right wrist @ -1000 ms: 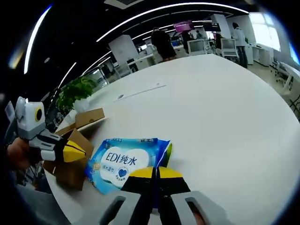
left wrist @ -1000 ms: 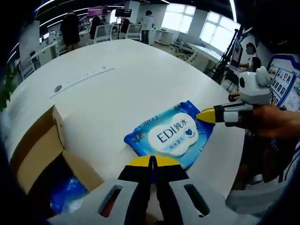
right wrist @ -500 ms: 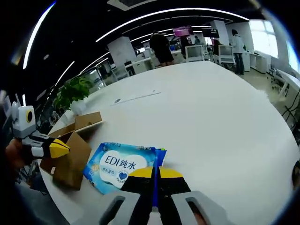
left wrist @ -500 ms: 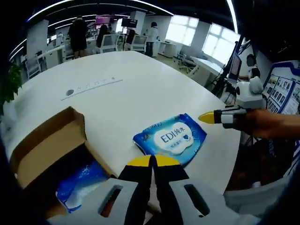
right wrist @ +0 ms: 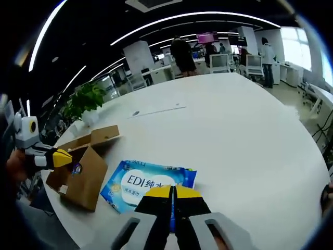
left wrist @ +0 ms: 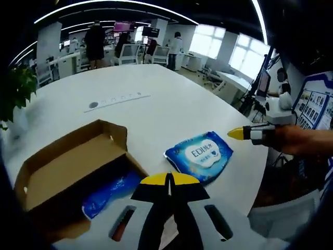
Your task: Operate the shoe box by opening the lid, removing the specified soft item, and placing it in the target area until the item is outside and the box remains undamaged.
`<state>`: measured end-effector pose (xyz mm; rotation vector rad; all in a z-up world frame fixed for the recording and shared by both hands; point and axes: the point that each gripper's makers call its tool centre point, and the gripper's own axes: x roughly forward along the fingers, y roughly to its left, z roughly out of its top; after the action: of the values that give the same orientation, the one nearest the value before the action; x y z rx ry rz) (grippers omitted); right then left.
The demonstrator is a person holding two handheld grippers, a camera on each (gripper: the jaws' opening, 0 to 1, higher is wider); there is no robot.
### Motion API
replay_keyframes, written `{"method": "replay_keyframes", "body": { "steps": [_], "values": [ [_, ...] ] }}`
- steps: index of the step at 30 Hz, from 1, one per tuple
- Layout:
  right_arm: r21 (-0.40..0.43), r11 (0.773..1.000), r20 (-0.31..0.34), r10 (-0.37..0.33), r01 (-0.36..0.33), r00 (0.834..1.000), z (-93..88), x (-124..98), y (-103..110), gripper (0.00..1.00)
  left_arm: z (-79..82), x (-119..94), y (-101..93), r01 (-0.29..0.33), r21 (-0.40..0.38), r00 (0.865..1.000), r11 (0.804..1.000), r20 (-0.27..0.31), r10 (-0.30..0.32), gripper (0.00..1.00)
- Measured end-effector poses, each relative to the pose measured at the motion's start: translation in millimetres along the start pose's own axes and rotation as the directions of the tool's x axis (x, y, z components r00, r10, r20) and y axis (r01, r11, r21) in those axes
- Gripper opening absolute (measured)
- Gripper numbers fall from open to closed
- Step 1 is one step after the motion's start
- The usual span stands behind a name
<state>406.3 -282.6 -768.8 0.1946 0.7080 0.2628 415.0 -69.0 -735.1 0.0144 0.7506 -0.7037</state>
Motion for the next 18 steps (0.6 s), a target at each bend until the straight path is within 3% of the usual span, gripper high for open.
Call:
{"method": "replay_keyframes", "body": {
  "steps": [5,8,18],
  "values": [
    [-0.025,1.000,0.013,0.016,-0.015,1.000,7.0,0,19,0.00,-5.0,-21,22.3,-0.040,-0.027,0.999,0.999,0.027,0.041,0.00],
    [-0.050,0.999,0.018,0.021,-0.020,1.000,10.8,1,30,0.00,-10.8,-36,44.3,-0.102,-0.009,0.994,0.995,0.033,0.103,0.00],
    [-0.119,0.990,0.013,0.074,-0.072,0.997,22.3,14,76,0.00,-29.1,-73,86.2,-0.170,-0.072,0.983,0.983,0.058,0.174,0.00]
  ]
}}
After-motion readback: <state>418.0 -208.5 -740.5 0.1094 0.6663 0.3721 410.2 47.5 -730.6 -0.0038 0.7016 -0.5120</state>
